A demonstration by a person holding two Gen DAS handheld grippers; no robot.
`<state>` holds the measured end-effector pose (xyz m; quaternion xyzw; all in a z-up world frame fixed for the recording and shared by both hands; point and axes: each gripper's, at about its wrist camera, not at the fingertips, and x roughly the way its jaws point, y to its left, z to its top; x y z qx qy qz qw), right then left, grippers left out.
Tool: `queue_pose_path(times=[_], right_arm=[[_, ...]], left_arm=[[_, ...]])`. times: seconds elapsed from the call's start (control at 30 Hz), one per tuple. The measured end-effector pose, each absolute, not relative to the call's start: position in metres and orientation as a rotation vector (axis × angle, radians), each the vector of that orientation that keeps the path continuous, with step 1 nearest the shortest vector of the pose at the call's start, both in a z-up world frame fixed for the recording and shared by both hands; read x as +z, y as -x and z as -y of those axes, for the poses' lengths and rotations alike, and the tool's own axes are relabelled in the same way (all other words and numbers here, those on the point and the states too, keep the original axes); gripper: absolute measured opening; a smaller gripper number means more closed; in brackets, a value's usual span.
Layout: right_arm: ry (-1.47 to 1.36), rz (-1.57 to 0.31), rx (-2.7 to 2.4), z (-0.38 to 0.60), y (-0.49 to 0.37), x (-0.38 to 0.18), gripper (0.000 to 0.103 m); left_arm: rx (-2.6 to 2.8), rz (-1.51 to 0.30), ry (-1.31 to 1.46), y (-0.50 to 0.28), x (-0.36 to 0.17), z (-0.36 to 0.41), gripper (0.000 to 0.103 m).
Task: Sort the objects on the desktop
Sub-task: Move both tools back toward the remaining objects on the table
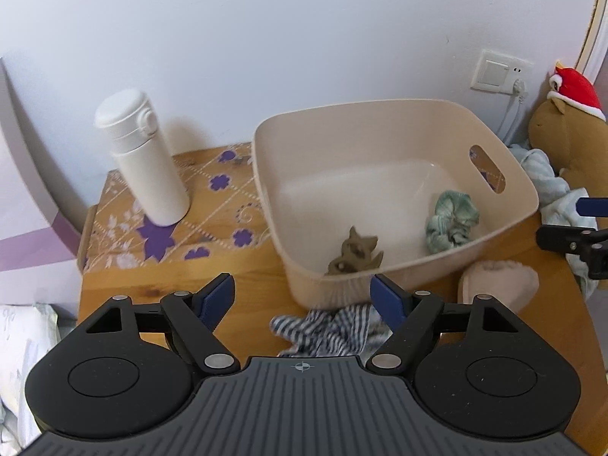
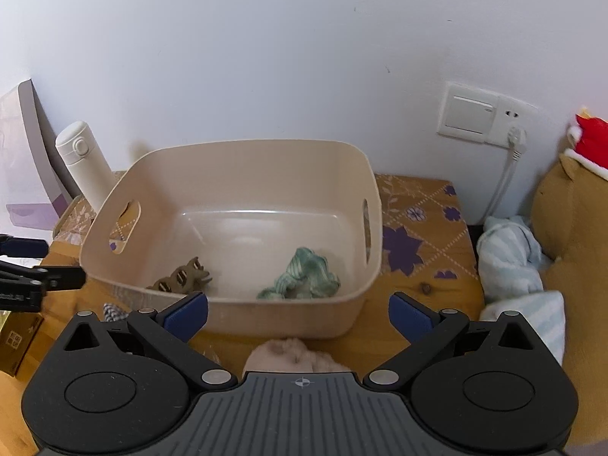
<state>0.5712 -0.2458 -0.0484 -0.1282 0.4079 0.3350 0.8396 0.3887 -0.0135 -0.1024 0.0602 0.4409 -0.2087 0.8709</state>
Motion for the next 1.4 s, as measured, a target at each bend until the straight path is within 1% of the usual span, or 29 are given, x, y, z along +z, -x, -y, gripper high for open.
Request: queue_pose_path(times=[0.13,0.3,0.6,0.87,1.13,1.4], right_arm=[[0.261,-0.869,0.689,0.261,-0.557,-0.048,0.103],[0.254,-0.906,0.665,0.282,-0.540,-0.057,0.103],[0.233,-0.991,0.572,0.326,-0.515,-0.084,0.103],[0.232,-1.047,0.523,0.354,-0.499,-0.102,0.103],[0.345,-1.091,0.586,0.365,-0.485,-0.132,0.103],[0.527,-1.034,0.743,0.363,-0.476,-0.155,0.103]], left_arm=[[-0.436,-0.938,-0.110,-0.370,-0.103,-0.005,0.080],[-0.435,-0.974,-0.137,-0.343,-0.119,-0.024,0.080],[-0.424,-1.103,-0.114,-0.296,-0.152,-0.056,0.080],[-0.369,-1.200,-0.038,-0.264,-0.167,-0.069,0.080],[-0.227,-1.283,0.081,-0.241,-0.182,-0.075,0.080],[-0.128,-1.340,0.213,-0.221,-0.196,-0.054,0.080]])
